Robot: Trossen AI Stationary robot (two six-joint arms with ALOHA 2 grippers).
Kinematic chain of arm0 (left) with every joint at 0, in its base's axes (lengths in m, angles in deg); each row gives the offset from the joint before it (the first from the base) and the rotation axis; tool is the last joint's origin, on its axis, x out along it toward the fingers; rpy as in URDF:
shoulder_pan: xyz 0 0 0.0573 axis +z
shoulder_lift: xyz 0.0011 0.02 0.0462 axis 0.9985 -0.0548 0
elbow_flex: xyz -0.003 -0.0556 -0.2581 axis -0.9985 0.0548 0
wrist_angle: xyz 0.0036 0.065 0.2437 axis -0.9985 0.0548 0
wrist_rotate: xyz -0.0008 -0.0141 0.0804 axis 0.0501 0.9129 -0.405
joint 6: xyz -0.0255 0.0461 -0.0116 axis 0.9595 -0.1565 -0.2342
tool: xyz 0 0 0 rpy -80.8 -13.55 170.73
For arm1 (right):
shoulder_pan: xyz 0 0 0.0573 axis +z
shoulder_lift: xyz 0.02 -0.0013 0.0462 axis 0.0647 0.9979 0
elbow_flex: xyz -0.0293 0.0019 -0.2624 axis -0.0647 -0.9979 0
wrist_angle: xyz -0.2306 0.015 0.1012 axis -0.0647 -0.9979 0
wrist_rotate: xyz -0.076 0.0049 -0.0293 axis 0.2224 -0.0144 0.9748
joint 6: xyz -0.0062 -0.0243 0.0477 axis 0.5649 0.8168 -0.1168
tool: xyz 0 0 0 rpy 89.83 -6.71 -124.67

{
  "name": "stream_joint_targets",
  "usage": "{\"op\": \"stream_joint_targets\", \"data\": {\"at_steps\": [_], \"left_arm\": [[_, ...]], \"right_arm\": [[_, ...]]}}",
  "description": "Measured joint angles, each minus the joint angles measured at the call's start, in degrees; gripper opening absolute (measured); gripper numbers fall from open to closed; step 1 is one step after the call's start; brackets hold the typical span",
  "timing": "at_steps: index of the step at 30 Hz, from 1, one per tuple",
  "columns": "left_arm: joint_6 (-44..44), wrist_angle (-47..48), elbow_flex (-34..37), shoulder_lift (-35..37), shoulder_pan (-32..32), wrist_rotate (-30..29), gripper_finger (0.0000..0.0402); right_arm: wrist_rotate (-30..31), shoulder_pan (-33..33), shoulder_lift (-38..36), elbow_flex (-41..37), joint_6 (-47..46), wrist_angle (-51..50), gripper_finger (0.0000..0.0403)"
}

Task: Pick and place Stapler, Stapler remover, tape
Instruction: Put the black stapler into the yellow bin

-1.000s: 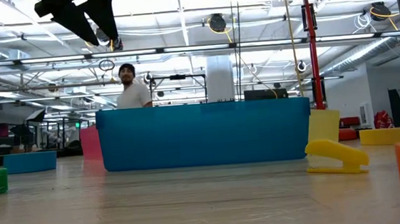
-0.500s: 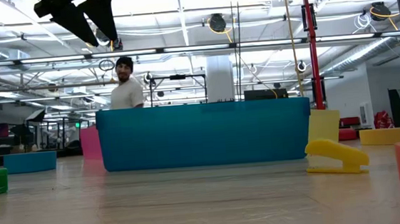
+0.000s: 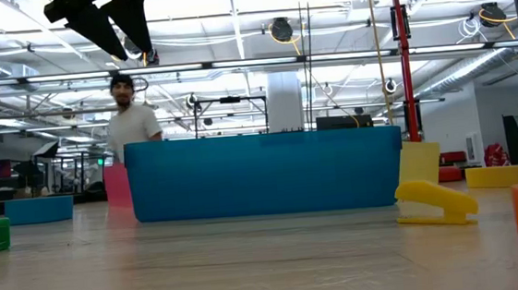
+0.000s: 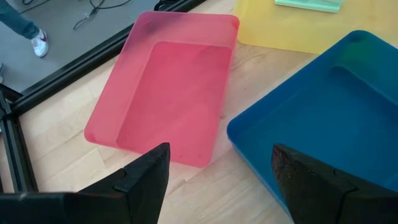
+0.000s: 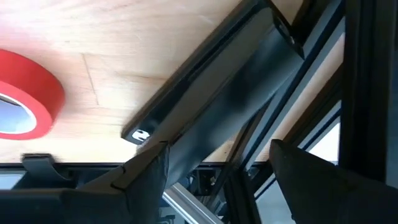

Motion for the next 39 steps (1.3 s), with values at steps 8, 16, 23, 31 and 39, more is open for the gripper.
{"op": "stream_joint_targets", "data": {"at_steps": [8,16,23,31,39], "left_arm": [[0.00,0.02,0.00,0.00,0.00,0.00,0.0274],[-0.21,0.02,0.00,0.00,0.00,0.00,0.0274],[-0.22,0.00,0.00,0.00,0.00,0.36,0.0274],[-0.25,0.02,0.00,0.00,0.00,1.44,0.0274],[-2.35,0.02,0.00,0.00,0.00,1.49,0.0274]], "right_arm": [[1.83,0.32,2.24,0.00,0.15,0.91,0.0274],[3.04,0.32,8.28,-0.04,0.43,5.34,0.0274],[3.98,0.25,10.64,-0.02,1.91,5.47,0.0271],[4.90,0.27,10.56,-0.02,2.13,4.26,0.0206],[5.07,0.27,10.54,-0.02,2.69,4.16,0.0132]]}}
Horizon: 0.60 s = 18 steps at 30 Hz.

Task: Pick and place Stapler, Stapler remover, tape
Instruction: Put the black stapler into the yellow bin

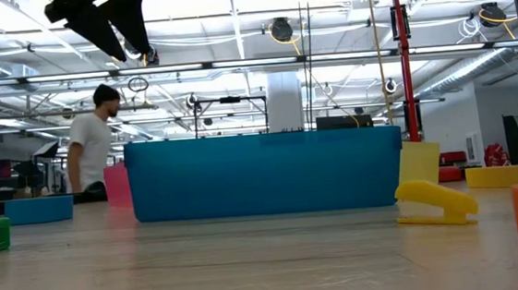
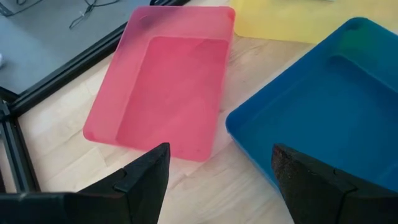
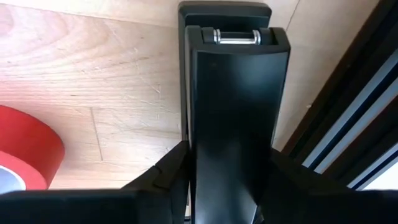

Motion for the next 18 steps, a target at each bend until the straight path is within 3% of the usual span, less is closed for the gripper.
{"op": "stream_joint_targets", "data": {"at_steps": [7,18], "left_arm": [[-1.34,0.01,0.00,0.00,0.00,0.04,0.0274],[-4.02,0.36,0.00,0.00,-0.02,-1.36,0.0274]], "right_arm": [[0.01,0.04,-1.02,-0.02,0.89,0.58,0.0132],[-0.28,0.04,-10.51,1.05,4.05,2.15,0.0132]]}}
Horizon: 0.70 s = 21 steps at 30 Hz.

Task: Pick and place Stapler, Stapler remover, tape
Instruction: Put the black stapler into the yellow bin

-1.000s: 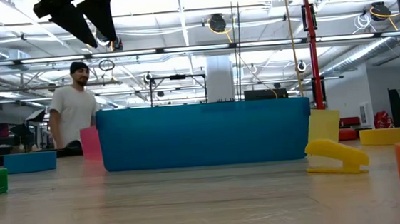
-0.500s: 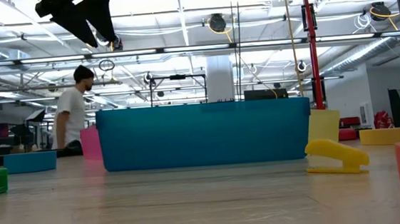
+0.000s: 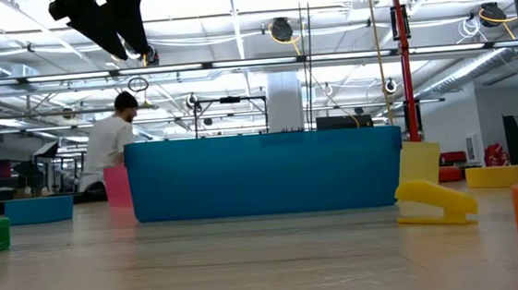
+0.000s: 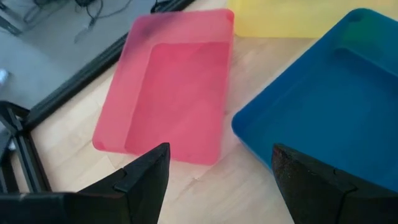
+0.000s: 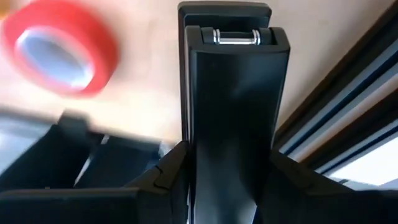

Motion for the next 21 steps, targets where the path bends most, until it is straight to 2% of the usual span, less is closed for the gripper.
{"op": "stream_joint_targets", "data": {"at_steps": [2,5,9,14,17,21], "left_arm": [[-0.79,0.01,0.00,0.00,-0.02,-0.97,0.0273],[-1.79,-0.02,0.01,0.00,-0.04,-2.29,0.0273],[-1.21,-0.35,1.70,0.00,-0.70,-5.24,0.0273],[1.37,-3.12,5.50,0.00,-0.94,-4.51,0.0274],[1.48,-4.50,6.37,0.06,-1.49,-3.41,0.0273],[1.43,-5.69,6.45,0.09,-2.68,-3.40,0.0274]], "right_arm": [[0.21,0.00,-1.72,0.32,1.29,1.54,0.0132],[4.33,0.00,-4.30,0.32,2.83,5.38,0.0132],[14.84,-0.42,-6.81,0.35,4.84,10.27,0.0132],[28.89,-2.72,-8.49,0.37,10.60,11.40,0.0132],[34.21,-5.37,-9.12,0.37,15.36,11.55,0.0132],[37.90,-10.27,-9.45,0.37,24.22,14.05,0.0132]]}}
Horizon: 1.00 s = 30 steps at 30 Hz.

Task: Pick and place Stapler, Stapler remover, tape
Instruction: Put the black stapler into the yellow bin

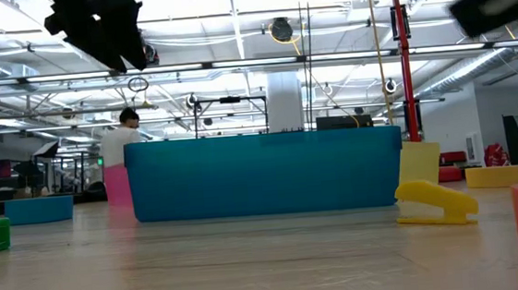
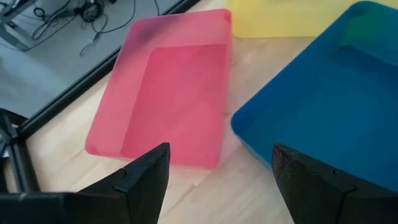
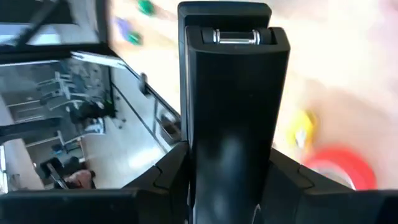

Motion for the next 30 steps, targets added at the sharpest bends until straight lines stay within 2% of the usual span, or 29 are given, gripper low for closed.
{"op": "stream_joint_targets", "data": {"at_steps": [4,9,14,19,24,26,30], "left_arm": [[-0.17,-0.66,0.02,1.48,-1.61,-0.43,0.0274],[0.19,-2.50,1.30,4.00,-4.14,-3.71,0.0274],[1.59,-8.09,5.80,7.44,-5.79,-4.49,0.0273],[1.97,-14.02,10.39,10.88,-7.00,-4.42,0.0274],[3.15,-15.99,13.29,13.31,-7.11,-4.42,0.0274],[3.36,-15.95,13.93,13.91,-7.11,-4.38,0.0273],[2.67,-15.83,14.16,14.84,-6.63,-4.43,0.0273]], "right_arm": [[0.76,-6.38,0.00,0.02,10.43,1.76,0.0132],[0.90,-16.05,0.00,0.02,25.60,4.02,0.0132],[0.94,-26.42,0.00,0.06,41.76,9.62,0.0132],[0.02,-36.67,0.00,0.06,53.95,12.70,0.0132],[-2.52,-46.20,0.04,0.90,61.23,11.40,0.0132],[-2.73,-50.15,0.04,1.90,62.25,10.31,0.0132],[-7.70,-57.50,0.83,5.49,62.65,6.93,0.0132]]}}
